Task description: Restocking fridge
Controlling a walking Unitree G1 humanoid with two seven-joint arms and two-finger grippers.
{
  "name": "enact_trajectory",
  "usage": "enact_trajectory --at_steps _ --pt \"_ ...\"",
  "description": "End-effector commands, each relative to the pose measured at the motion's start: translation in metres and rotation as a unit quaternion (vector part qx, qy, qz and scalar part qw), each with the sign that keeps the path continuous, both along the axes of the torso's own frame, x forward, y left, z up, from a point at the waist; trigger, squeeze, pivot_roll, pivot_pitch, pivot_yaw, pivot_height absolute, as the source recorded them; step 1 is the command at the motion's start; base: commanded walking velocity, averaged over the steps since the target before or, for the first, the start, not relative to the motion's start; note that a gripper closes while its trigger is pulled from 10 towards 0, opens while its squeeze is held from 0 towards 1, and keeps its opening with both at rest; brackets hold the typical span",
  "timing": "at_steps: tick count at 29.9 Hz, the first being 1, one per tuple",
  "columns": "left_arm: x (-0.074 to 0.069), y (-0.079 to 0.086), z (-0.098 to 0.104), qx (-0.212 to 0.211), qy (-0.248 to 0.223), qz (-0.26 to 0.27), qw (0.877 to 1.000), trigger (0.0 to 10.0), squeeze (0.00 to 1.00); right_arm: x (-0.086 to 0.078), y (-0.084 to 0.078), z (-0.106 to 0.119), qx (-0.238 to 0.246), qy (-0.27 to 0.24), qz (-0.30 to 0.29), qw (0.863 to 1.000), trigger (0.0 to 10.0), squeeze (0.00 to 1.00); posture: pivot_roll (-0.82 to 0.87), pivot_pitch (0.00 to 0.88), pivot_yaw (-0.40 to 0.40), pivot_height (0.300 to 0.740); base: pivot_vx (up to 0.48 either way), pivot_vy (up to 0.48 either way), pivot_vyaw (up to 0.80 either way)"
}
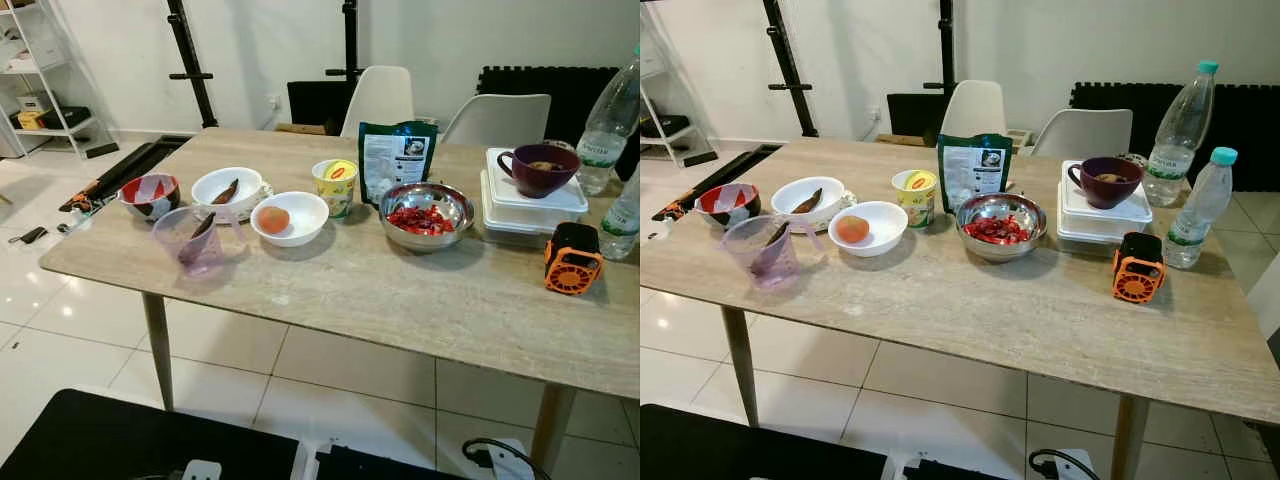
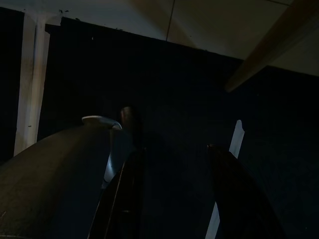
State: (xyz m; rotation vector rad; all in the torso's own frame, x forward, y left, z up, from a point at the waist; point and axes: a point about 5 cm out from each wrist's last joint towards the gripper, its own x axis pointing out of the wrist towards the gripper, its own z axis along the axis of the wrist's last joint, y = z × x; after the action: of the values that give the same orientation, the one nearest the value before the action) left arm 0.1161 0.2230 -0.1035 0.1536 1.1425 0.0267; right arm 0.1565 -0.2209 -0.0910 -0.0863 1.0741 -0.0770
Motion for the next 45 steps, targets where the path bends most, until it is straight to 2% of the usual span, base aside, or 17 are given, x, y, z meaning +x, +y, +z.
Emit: enact_trajectory --at_steps 1,11,24,35,38,45 --pt "-0.0042 0.0053 -0.0001 0.008 0.008 -0.006 1.000 10.0 0.00 -0.0018 0.0034 -0.0012 0.012 -0.002 0.006 1.000 10.0 0.00 0.02 0.000 0.069 0.740 0.000 0.000 0.00" --pt "-0.0050 0.0057 -0.0002 0.009 0.011 -0.012 1.000 10.0 0.00 -0.0019 0.0056 -0.0014 0.026 0.000 0.016 1.000 10.0 0.00 0.02 0.000 0.068 0.740 0.000 0.000 0.62" --pt "0.0026 0.0042 0.0016 0.004 0.002 -0.013 1.000 10.0 0.00 -0.0007 0.0061 -0.0011 0.029 0.001 0.020 0.999 10.0 0.00 0.02 0.000 0.067 0.740 0.000 0.000 0.78" --pt "0.0014 0.0032 0.0011 0.001 0.001 -0.011 1.000 10.0 0.00 0.0009 0.0057 -0.0005 0.022 0.002 0.023 0.999 10.0 0.00 0.03 0.000 0.065 0.740 0.000 0.000 0.12" --pt "0.0016 0.0025 0.0010 -0.001 0.001 -0.010 1.000 10.0 0.00 0.0011 0.0059 -0.0004 0.018 0.005 0.042 0.999 10.0 0.00 0.03 0.000 0.065 0.740 0.000 0.000 0.80" --pt "0.0028 -0.0002 0.0008 -0.005 -0.001 -0.010 1.000 10.0 0.00 -0.0003 0.0063 -0.0010 0.022 0.007 0.042 0.999 10.0 0.00 0.02 0.000 0.060 0.740 0.000 0.000 0.80"
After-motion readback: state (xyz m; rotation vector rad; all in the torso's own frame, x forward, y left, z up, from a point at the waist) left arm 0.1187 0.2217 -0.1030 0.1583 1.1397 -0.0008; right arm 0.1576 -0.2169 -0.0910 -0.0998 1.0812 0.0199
